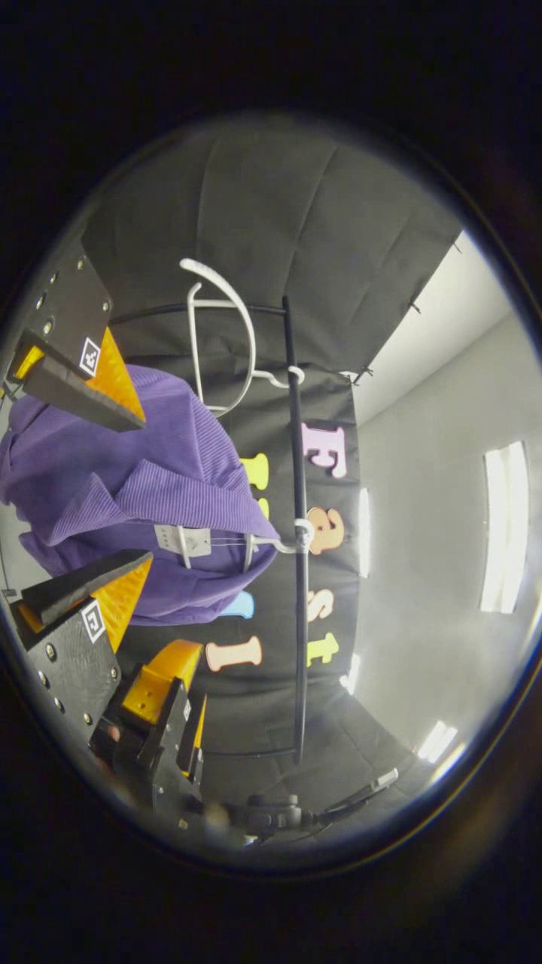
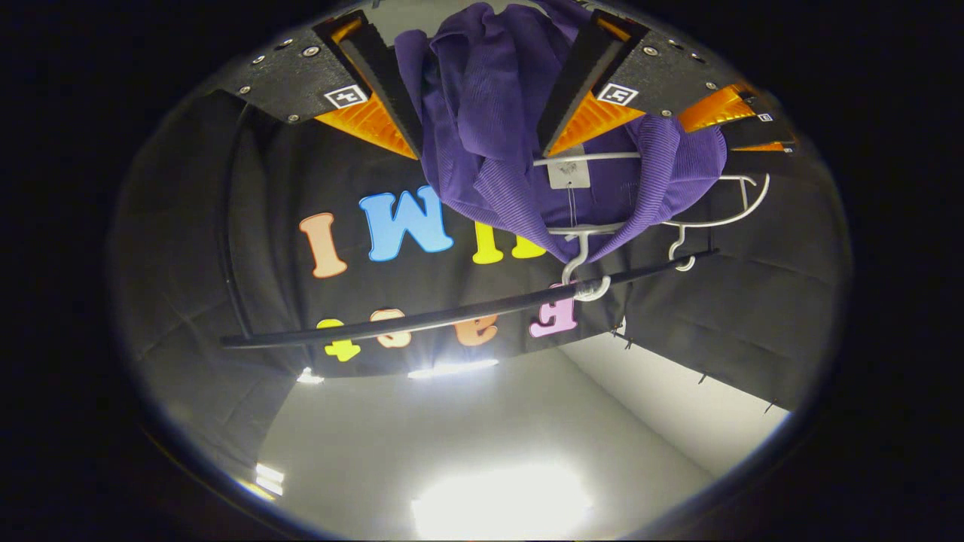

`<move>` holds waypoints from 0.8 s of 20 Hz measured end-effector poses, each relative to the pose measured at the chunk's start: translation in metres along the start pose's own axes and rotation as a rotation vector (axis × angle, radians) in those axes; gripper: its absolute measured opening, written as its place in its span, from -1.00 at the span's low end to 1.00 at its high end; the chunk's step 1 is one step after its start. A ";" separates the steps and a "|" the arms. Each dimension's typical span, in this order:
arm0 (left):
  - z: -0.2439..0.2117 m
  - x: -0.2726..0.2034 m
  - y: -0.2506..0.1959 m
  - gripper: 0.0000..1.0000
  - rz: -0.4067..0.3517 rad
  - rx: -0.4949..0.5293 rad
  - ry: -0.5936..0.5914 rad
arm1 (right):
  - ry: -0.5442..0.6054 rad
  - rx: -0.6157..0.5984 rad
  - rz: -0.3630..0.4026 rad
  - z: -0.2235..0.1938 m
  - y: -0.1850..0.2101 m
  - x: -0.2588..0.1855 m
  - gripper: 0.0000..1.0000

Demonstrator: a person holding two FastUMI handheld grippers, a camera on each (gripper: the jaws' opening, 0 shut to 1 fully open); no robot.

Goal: Grasp the clothes on the hanger with both hands and then place them into the laundry hamper below.

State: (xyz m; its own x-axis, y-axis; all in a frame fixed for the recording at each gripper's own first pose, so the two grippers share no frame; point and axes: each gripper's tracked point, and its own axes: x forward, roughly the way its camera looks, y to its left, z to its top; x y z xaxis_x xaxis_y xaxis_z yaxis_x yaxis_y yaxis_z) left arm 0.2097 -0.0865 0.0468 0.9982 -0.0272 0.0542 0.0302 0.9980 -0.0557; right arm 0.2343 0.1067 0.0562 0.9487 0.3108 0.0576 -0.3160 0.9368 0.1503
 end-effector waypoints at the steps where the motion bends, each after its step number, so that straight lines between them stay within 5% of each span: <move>1: -0.004 0.007 0.000 0.82 0.003 0.001 0.003 | 0.020 0.011 0.020 -0.007 0.003 0.009 0.88; 16: -0.078 0.074 0.012 0.82 0.100 -0.026 0.099 | 0.086 -0.043 0.150 -0.060 0.018 0.102 0.87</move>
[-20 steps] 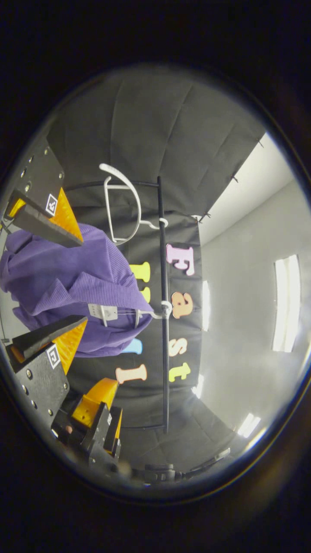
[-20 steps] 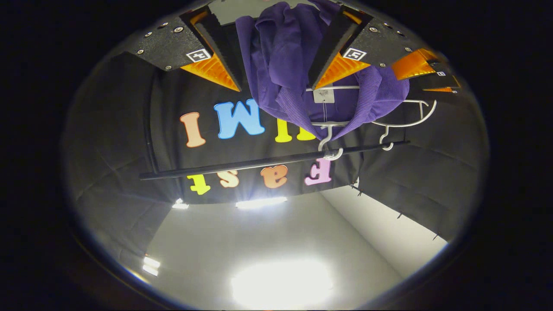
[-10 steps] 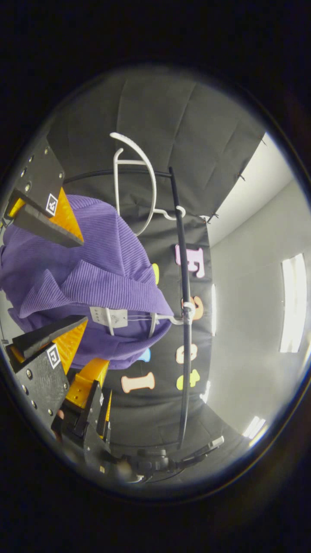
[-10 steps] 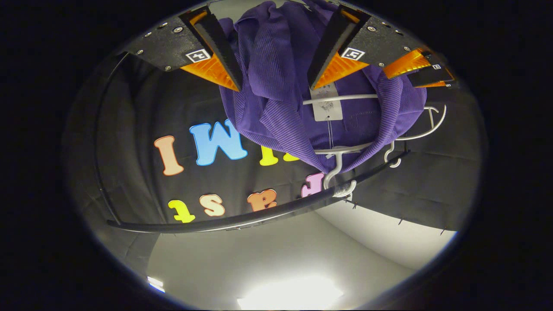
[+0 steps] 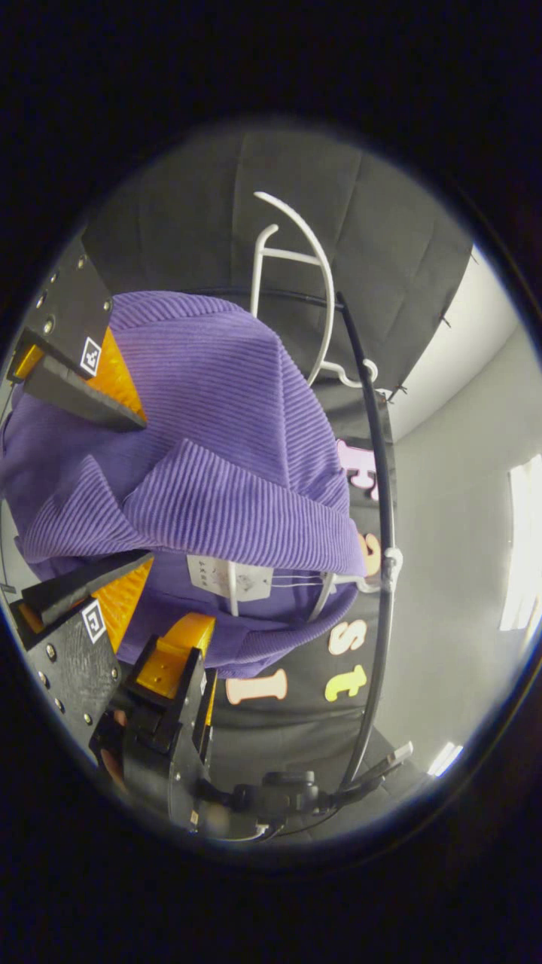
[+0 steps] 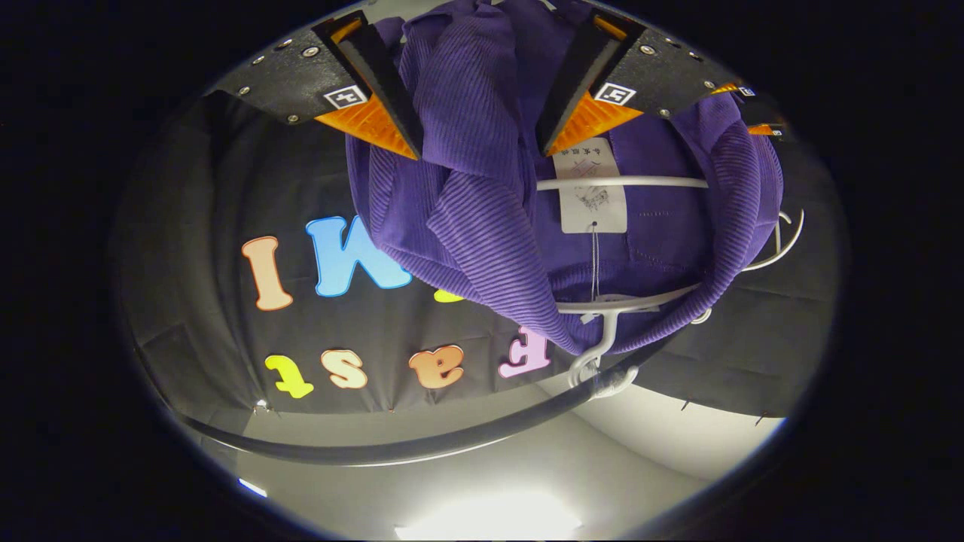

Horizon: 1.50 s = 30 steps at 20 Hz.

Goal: Grasp the clothes on the hanger with both hands and then place them into the laundry hamper below.

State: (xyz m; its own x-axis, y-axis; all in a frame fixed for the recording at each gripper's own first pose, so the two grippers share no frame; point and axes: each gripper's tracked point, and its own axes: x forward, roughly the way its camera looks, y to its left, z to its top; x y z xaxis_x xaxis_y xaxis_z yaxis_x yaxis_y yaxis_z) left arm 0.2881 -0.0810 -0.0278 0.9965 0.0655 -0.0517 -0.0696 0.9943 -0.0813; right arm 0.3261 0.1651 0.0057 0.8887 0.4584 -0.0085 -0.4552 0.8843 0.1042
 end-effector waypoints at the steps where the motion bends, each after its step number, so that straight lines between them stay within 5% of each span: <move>1: -0.001 0.001 -0.001 0.82 -0.002 0.002 0.006 | 0.009 0.003 0.022 -0.003 0.004 0.003 0.82; 2: -0.002 0.002 -0.001 0.94 -0.003 0.008 0.012 | 0.022 0.006 0.048 -0.006 0.009 0.004 0.77; 4: -0.004 0.003 0.003 0.47 0.013 0.026 0.020 | 0.049 -0.009 0.085 -0.012 0.017 0.005 0.46; 5: -0.004 0.004 0.001 0.24 0.006 0.026 0.025 | 0.050 -0.028 0.090 -0.012 0.016 0.005 0.12; 6: -0.003 0.005 -0.003 0.35 -0.007 0.020 0.026 | 0.045 -0.053 0.080 -0.012 0.013 0.006 -0.02; 7: -0.004 0.006 -0.011 0.12 -0.045 0.016 0.027 | 0.030 -0.073 0.062 -0.010 0.008 0.007 -0.50; 9: -0.003 0.005 -0.023 -0.14 -0.096 0.013 0.027 | 0.011 -0.073 0.074 -0.006 0.010 0.006 -0.89; 10: 0.004 0.007 -0.019 -0.14 -0.069 0.035 0.018 | 0.004 -0.070 0.072 -0.005 0.010 0.003 -0.91; 11: 0.004 0.004 -0.016 -0.64 -0.050 0.060 0.008 | -0.010 -0.068 0.065 -0.002 0.008 0.001 -0.94; 12: 0.004 0.002 -0.023 -0.84 -0.088 0.061 0.001 | -0.030 -0.067 0.060 0.003 0.007 -0.003 -0.95; 20: 0.053 -0.046 -0.029 -0.85 -0.134 0.195 -0.050 | -0.235 -0.138 0.017 0.070 -0.008 -0.025 -0.96; 30: 0.131 -0.072 0.013 -0.85 -0.090 0.142 -0.152 | -0.418 -0.250 -0.038 0.138 -0.033 -0.031 -0.96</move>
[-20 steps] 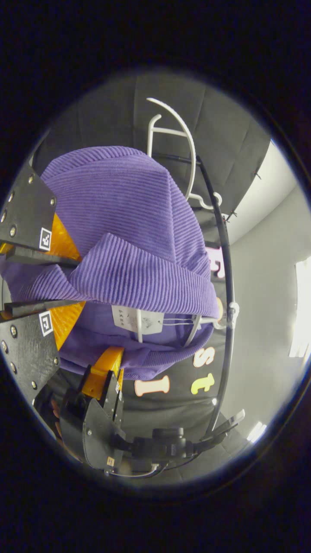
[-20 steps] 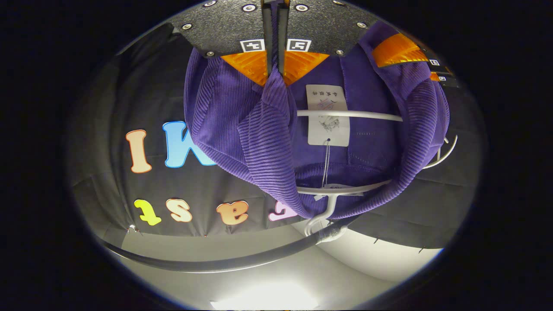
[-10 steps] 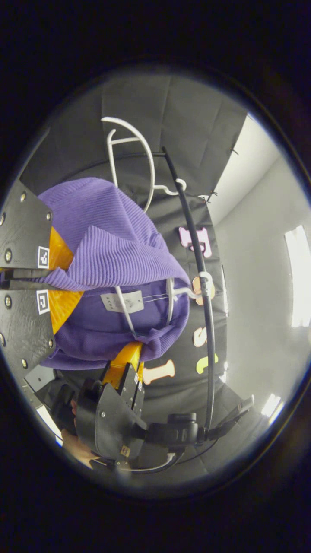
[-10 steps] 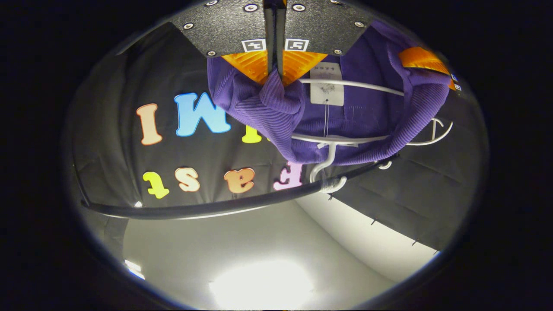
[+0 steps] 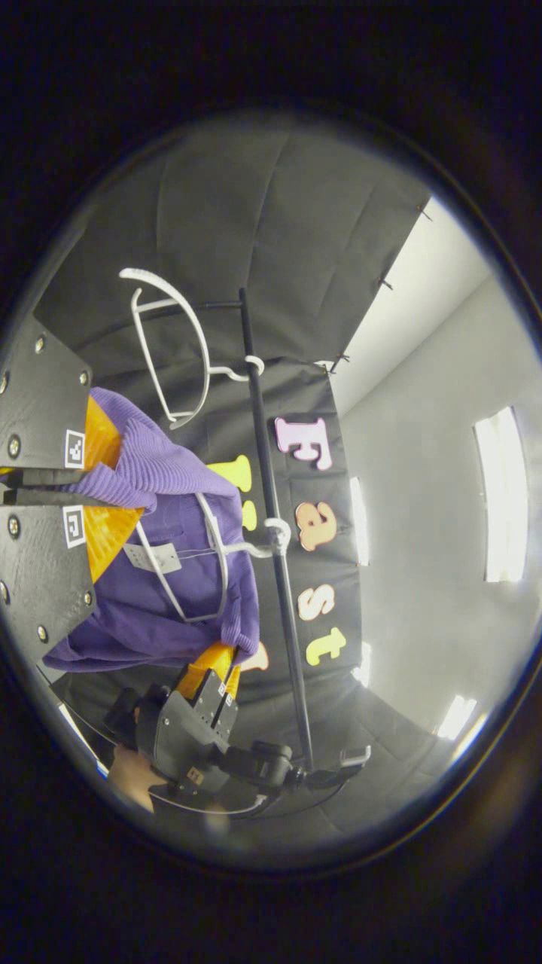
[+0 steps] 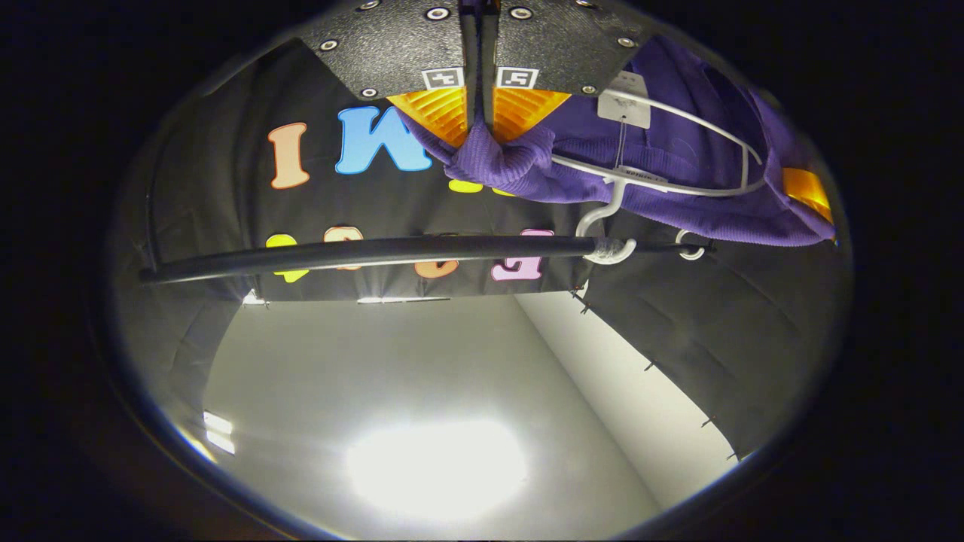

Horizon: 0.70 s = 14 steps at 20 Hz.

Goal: Grasp the clothes on the hanger with both hands and then place them into the laundry hamper below.

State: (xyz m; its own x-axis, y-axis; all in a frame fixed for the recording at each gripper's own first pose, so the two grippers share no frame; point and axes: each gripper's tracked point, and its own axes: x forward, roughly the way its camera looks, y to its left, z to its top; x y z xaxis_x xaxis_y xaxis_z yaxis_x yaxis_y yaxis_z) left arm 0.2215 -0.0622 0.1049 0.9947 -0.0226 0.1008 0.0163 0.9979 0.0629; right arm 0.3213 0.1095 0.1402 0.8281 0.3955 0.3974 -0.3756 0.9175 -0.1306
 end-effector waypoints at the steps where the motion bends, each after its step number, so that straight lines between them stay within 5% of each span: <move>1: 0.002 0.000 0.008 -0.85 0.011 -0.002 -0.004 | -0.015 -0.018 0.003 0.004 -0.002 0.002 -0.96; 10: 0.019 0.013 0.088 -0.94 0.144 0.112 -0.025 | -0.034 -0.133 -0.062 -0.014 -0.040 0.036 -0.97; 14: 0.013 0.027 0.105 -0.85 0.123 0.134 -0.029 | 0.014 -0.111 -0.060 -0.037 -0.040 0.041 -0.97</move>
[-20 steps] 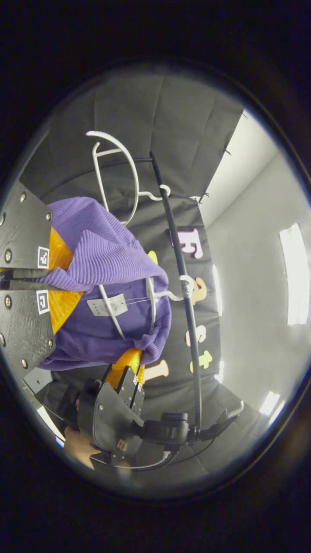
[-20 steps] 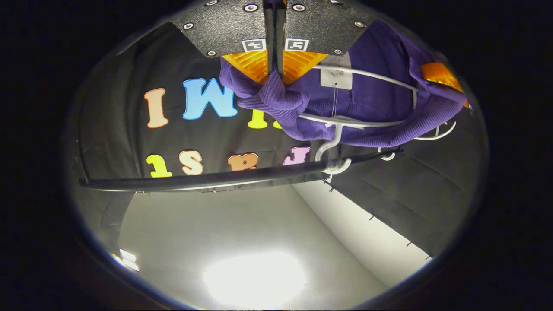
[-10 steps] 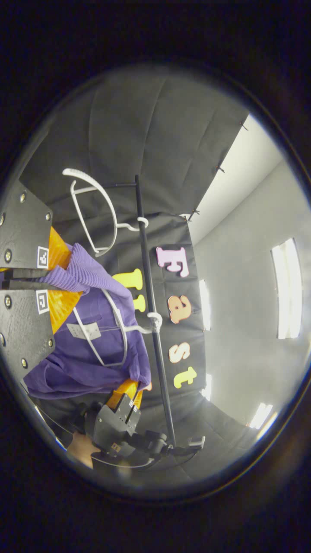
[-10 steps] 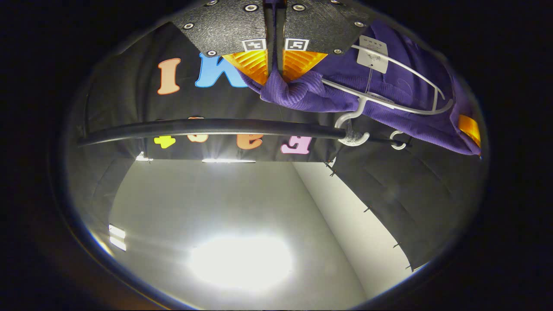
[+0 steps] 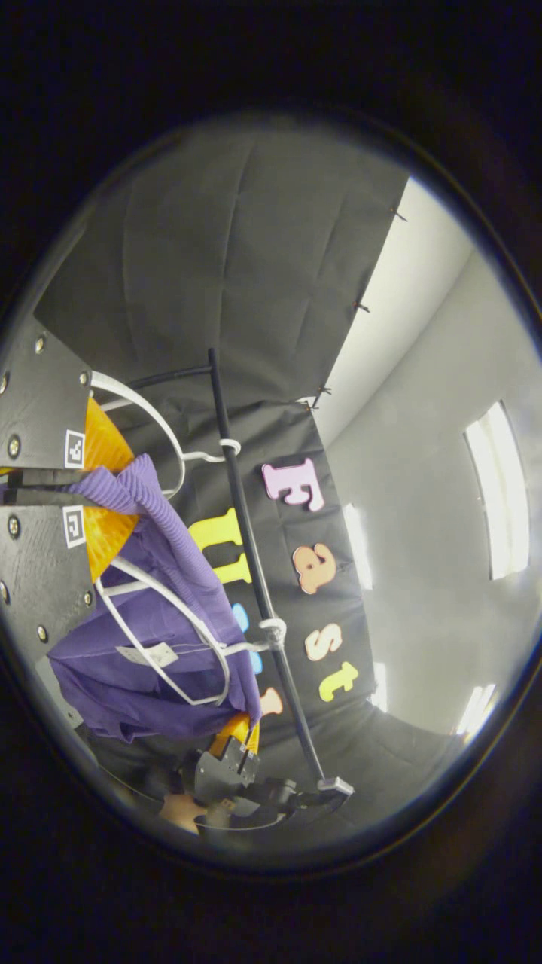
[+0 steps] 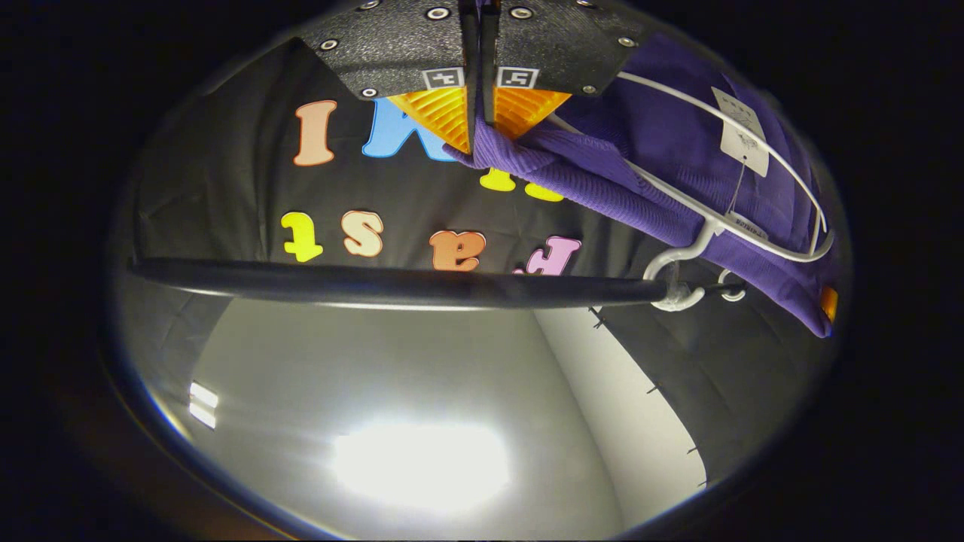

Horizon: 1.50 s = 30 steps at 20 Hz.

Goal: Grasp the clothes on the hanger with both hands and then place them into the laundry hamper below.

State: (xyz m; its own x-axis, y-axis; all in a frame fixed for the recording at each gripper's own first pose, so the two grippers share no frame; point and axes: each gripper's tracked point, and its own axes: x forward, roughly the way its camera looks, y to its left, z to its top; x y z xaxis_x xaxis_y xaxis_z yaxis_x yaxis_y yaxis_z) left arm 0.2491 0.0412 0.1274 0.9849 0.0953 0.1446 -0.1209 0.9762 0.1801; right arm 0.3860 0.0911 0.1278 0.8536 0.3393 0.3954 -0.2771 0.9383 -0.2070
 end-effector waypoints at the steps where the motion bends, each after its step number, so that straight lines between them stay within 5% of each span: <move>1: -0.002 0.003 0.002 -0.85 0.002 0.013 0.001 | 0.003 -0.012 0.001 -0.003 0.001 0.001 -0.97; 7: -0.014 0.035 0.013 -1.00 -0.038 0.006 -0.011 | 0.046 0.002 -0.031 -0.027 -0.010 0.009 -0.97; 10: -0.023 0.053 0.018 -0.85 -0.069 -0.041 -0.002 | 0.074 0.001 -0.028 -0.038 -0.010 0.010 -0.96; 13: -0.035 0.051 0.022 -0.94 -0.096 -0.044 0.012 | 0.101 -0.010 -0.020 -0.045 -0.007 0.007 -0.97; 18: -0.043 0.056 0.018 -0.95 -0.131 -0.072 0.025 | 0.149 0.072 -0.031 -0.063 -0.007 0.019 -0.97; 23: -0.069 0.058 0.001 -0.94 -0.177 -0.061 0.093 | 0.315 0.266 -0.042 -0.117 -0.001 0.020 -0.97; 30: -0.099 0.038 -0.008 -0.94 -0.178 -0.116 0.138 | 0.393 0.244 -0.024 -0.137 0.007 0.000 -0.96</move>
State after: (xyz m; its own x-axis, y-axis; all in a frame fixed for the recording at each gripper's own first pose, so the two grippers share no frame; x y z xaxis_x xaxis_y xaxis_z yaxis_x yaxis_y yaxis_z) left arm 0.2997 0.0559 0.0351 0.9980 -0.0618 -0.0147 0.0627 0.9951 0.0769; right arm 0.4447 0.0888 0.0040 0.9505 0.3103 0.0182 -0.3107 0.9499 0.0336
